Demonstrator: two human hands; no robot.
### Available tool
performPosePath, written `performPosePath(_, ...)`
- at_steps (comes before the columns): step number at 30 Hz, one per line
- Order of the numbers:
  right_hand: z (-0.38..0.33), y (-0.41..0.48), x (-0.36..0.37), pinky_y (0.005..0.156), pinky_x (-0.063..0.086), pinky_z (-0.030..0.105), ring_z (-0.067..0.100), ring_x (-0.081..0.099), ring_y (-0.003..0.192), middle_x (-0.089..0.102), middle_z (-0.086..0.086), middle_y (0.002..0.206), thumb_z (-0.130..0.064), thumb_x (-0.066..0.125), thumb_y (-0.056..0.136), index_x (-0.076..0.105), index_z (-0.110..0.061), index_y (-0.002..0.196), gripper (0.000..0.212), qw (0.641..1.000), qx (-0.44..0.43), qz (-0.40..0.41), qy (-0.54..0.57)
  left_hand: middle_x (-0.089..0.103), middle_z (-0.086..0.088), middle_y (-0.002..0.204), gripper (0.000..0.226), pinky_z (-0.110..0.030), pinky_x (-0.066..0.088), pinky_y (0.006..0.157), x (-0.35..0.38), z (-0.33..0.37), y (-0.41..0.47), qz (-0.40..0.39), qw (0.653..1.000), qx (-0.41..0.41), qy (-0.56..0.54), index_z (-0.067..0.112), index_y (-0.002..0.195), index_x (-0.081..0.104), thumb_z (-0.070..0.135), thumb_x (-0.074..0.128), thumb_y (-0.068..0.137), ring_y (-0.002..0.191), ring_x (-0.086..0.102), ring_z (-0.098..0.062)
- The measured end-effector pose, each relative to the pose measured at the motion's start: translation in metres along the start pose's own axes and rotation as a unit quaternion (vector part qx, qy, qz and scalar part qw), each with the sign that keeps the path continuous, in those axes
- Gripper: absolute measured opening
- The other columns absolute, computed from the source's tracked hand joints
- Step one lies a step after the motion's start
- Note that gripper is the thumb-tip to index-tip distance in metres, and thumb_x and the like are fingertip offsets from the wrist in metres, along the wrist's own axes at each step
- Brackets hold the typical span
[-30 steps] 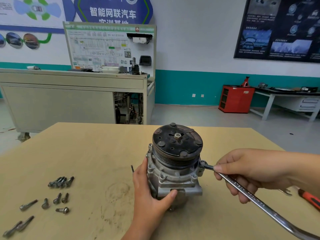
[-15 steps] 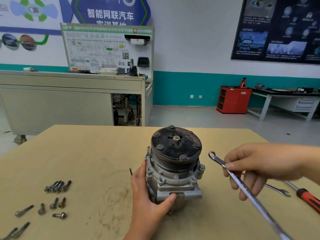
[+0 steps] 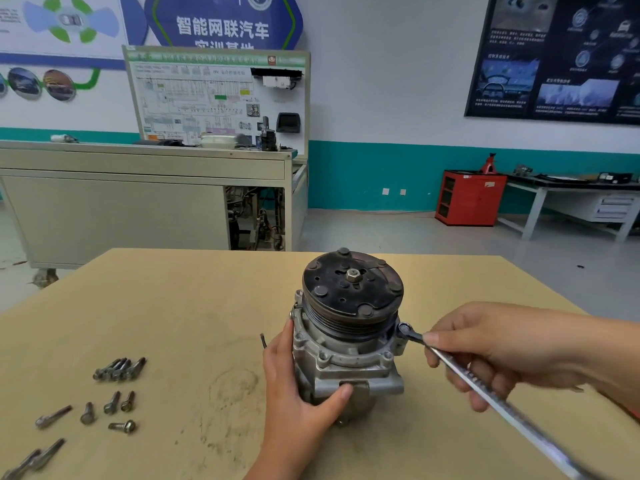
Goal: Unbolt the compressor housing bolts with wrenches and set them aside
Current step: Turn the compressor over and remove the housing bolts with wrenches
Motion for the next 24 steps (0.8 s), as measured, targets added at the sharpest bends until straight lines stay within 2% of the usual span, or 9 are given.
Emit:
performPosePath(2, -0.011, 0.003, -0.023, 0.05, 0.044, 0.018, 0.006, 0.054, 0.047, 0.056, -0.009, 0.054, -0.038, 0.047, 0.096, 0.064, -0.02, 0.08, 0.029, 0.982, -0.01, 0.029, -0.185, 0.033, 0.022, 0.133, 0.097, -0.039, 0.035, 0.112, 0.0, 0.0, 0.0, -0.001, 1.0, -0.001, -0.002, 0.048, 0.14, 0.025, 0.052, 0.072, 0.055, 0.131, 0.037, -0.002)
performPosePath(4, -0.028, 0.011, -0.04, 0.062, 0.043, 0.016, -0.001, 0.051, 0.059, 0.056, -0.016, 0.064, -0.044, 0.048, 0.093, 0.063, -0.034, 0.079, 0.023, 0.922, -0.072, 0.074, -0.372, 0.034, 0.019, 0.133, 0.098, -0.041, 0.035, 0.112, 0.0, -0.001, 0.0, 0.001, 1.0, 0.0, -0.006, 0.045, 0.141, 0.026, 0.051, 0.073, 0.055, 0.131, 0.039, -0.004)
performPosePath(6, -0.042, 0.017, -0.047, 0.073, 0.042, 0.016, -0.002, 0.052, 0.078, 0.055, -0.02, 0.081, -0.045, 0.048, 0.093, 0.059, -0.041, 0.085, 0.015, 0.874, -0.133, 0.098, -0.457, 0.034, 0.018, 0.133, 0.098, -0.04, 0.036, 0.111, 0.0, -0.001, 0.001, 0.002, 1.0, -0.001, -0.012, 0.042, 0.141, 0.028, 0.051, 0.073, 0.054, 0.13, 0.04, -0.005)
performPosePath(7, -0.045, 0.02, -0.051, 0.073, 0.042, 0.015, -0.003, 0.052, 0.081, 0.055, -0.02, 0.084, -0.045, 0.048, 0.093, 0.06, -0.042, 0.088, 0.014, 0.871, -0.141, 0.095, -0.462, 0.034, 0.019, 0.132, 0.098, -0.038, 0.036, 0.111, 0.0, -0.001, 0.001, 0.002, 1.0, 0.0, -0.013, 0.043, 0.141, 0.027, 0.051, 0.073, 0.054, 0.13, 0.04, -0.004)
performPosePath(10, -0.029, 0.015, -0.056, 0.071, 0.045, 0.012, -0.005, 0.058, 0.076, 0.062, -0.02, 0.077, -0.039, 0.048, 0.094, 0.066, -0.043, 0.082, 0.022, 0.943, -0.062, 0.012, -0.327, 0.033, 0.02, 0.132, 0.097, -0.034, 0.035, 0.111, 0.001, 0.0, 0.001, -0.001, 1.0, 0.001, -0.007, 0.046, 0.14, 0.026, 0.052, 0.072, 0.055, 0.13, 0.038, -0.002)
performPosePath(13, 0.001, 0.002, -0.033, 0.077, 0.052, 0.024, 0.017, 0.07, 0.086, 0.069, -0.005, 0.083, -0.028, 0.047, 0.096, 0.066, -0.025, 0.085, 0.022, 0.99, -0.05, -0.086, -0.104, 0.033, 0.024, 0.132, 0.097, -0.035, 0.034, 0.112, 0.001, -0.001, 0.0, 0.0, 1.0, 0.0, -0.01, 0.047, 0.14, 0.025, 0.053, 0.072, 0.055, 0.131, 0.038, -0.002)
performPosePath(16, 0.017, -0.001, 0.001, 0.066, 0.054, 0.026, 0.028, 0.072, 0.08, 0.071, 0.008, 0.084, -0.035, 0.049, 0.085, 0.056, -0.011, 0.09, 0.025, 0.993, -0.057, -0.094, 0.043, 0.033, 0.023, 0.133, 0.096, -0.039, 0.035, 0.112, 0.001, -0.001, 0.0, 0.0, 1.0, -0.001, -0.009, 0.048, 0.14, 0.025, 0.052, 0.072, 0.056, 0.131, 0.039, -0.004)
performPosePath(19, 0.018, 0.0, 0.017, 0.049, 0.052, 0.026, 0.029, 0.07, 0.063, 0.07, 0.015, 0.074, -0.027, 0.049, 0.088, 0.053, -0.004, 0.09, 0.024, 0.98, -0.069, -0.029, 0.186, 0.033, 0.022, 0.133, 0.096, -0.04, 0.035, 0.112, 0.001, -0.001, 0.001, 0.001, 1.0, 0.0, -0.01, 0.049, 0.14, 0.025, 0.052, 0.072, 0.057, 0.131, 0.039, -0.005)
performPosePath(24, 0.01, 0.007, 0.023, 0.044, 0.051, 0.023, 0.021, 0.066, 0.051, 0.067, 0.011, 0.064, -0.023, 0.042, 0.097, 0.053, -0.005, 0.087, 0.024, 0.979, -0.068, 0.001, 0.193, 0.033, 0.019, 0.133, 0.097, -0.039, 0.035, 0.111, 0.001, -0.001, 0.001, 0.003, 1.0, 0.004, -0.009, 0.041, 0.141, 0.027, 0.054, 0.071, 0.056, 0.132, 0.039, -0.009)
Point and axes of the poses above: each hand's wrist, its own y-axis towards the middle knuckle, its own x-axis out of the palm, z = x × y, the point moved 5 cm from there along y, towards the middle knuckle
